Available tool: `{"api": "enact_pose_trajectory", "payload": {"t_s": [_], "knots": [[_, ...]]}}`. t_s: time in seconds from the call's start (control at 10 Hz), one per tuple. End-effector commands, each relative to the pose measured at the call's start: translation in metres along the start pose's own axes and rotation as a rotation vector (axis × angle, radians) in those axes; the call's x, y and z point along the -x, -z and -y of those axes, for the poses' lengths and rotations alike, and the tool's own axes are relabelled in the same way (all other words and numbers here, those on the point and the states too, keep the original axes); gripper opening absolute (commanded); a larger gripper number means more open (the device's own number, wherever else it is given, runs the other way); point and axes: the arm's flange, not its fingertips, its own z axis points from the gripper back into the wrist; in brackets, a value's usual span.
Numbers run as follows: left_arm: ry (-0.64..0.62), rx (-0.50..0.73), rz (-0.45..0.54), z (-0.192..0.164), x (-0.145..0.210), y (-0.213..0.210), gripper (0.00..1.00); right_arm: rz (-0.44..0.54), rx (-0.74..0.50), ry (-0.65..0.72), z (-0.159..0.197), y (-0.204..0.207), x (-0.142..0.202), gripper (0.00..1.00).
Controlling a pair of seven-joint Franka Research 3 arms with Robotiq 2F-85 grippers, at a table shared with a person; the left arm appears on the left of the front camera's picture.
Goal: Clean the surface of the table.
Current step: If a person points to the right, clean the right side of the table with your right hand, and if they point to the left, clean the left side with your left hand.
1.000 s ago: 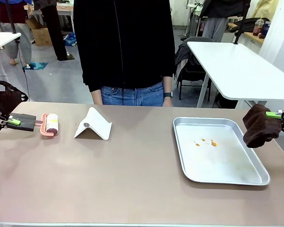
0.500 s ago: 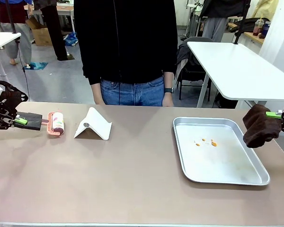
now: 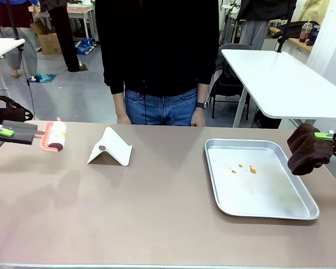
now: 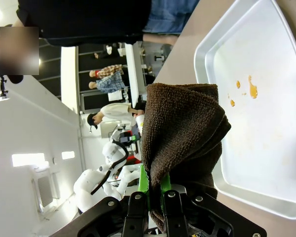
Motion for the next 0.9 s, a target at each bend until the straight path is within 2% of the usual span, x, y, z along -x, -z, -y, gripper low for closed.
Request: {"api": "enact_pose_trajectory", "payload": {"t_s": [0.0,0.2,0.4,0.7,0.8], "knots": [[0.052,0.085,-0.01,0.01,0.019,-0.029,0.2,-0.003,0.001,-0.005,-0.003,0.001,0.001,0.0],[-0.025,0.151,-0.087,-0.001,0.048,-0.059,0.2,-0.003,0.001,-0.005,-0.003,0.001,0.001,0.0],[-0.139,0.242,-0.096,-0.016,0.083,-0.09,0.2,-0.003,0.001,-0.005,-0.003,0.001,0.001,0.0],[-0.182,0.347,0.113,-0.031,0.125,-0.129,0.2,-0.003,0.001,-0.005,-0.003,0.001,0.001,0.0],[-0.17,0.368,0.103,-0.037,0.134,-0.136,0.2,-0.003,0.001,-0.005,-0.003,0.001,0.001,0.0]]}}
